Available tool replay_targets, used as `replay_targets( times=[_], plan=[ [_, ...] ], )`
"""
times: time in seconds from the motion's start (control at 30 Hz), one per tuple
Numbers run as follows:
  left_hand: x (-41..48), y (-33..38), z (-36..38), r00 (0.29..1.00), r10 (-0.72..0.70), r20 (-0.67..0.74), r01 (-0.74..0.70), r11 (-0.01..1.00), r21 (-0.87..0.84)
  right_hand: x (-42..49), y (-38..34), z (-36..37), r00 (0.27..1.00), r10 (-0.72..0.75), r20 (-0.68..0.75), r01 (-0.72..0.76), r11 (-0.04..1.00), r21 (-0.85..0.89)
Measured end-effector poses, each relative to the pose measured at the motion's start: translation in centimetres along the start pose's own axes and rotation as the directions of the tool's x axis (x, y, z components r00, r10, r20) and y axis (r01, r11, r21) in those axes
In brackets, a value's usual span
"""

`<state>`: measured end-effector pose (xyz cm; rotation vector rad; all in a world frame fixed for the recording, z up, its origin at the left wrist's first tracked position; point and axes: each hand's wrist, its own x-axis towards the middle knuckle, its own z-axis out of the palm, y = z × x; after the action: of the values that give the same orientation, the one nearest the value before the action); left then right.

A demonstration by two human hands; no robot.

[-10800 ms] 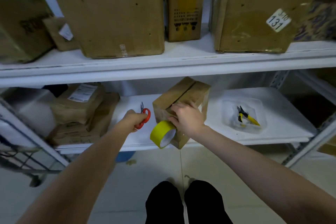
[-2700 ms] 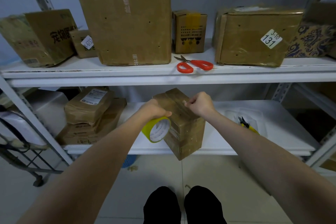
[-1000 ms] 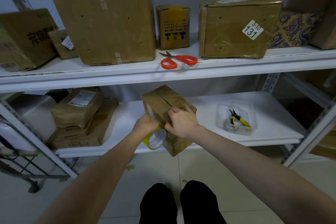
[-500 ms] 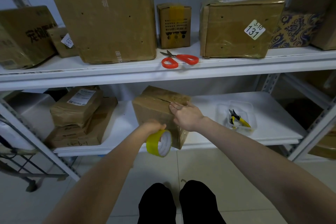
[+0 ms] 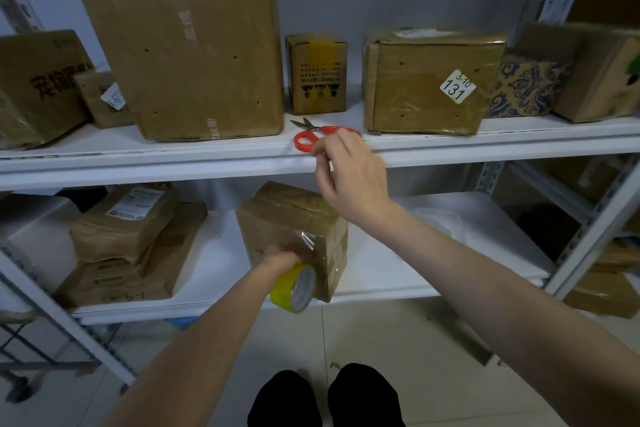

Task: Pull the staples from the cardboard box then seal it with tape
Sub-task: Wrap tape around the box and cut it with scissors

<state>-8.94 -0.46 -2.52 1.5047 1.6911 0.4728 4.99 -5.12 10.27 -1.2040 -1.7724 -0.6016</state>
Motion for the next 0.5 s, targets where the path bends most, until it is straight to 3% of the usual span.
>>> replay_targets(
  times=[0.07, 0.13, 0.23, 0.33, 0.4, 0.5],
  plan=[
    [0.0, 0.2, -0.2, 1.0, 0.001, 0.002, -0.001, 1.0, -0.002, 2.4, -0.6, -0.6, 0.985, 0.164, 0.049, -0.155, 0.977, -0.148],
    [-0.2, 0.3, -0.4, 1.0, -0.003, 0.0, 0.003, 1.0, -0.015, 4.2, -1.2, -0.5, 0.929, 0.321, 0.186, -0.25, 0.912, -0.325],
    [-0.4, 0.3, -0.8, 1.0, 0.005, 0.0, -0.005, 1.0, -0.018, 7.1, -1.6, -0.5, 0.762, 0.496, 0.417, -0.304, 0.842, -0.446],
    [-0.8, 0.5, -1.5, 1.0, 0.002, -0.016, -0.002, 1.0, 0.005, 9.1, -1.4, -0.9, 0.615, 0.55, 0.565, -0.357, 0.833, -0.422],
    [-0.8, 0.3, -1.9, 1.0, -0.001, -0.029, 0.0, 1.0, -0.019, 9.1, -1.6, -1.0, 0.614, 0.547, 0.568, -0.346, 0.834, -0.429],
    [-1.0, 0.2, -2.3, 0.999, 0.014, -0.042, -0.016, 0.999, -0.028, 7.4, -1.8, -1.1, 0.708, 0.512, 0.487, -0.321, 0.847, -0.425]
  ],
)
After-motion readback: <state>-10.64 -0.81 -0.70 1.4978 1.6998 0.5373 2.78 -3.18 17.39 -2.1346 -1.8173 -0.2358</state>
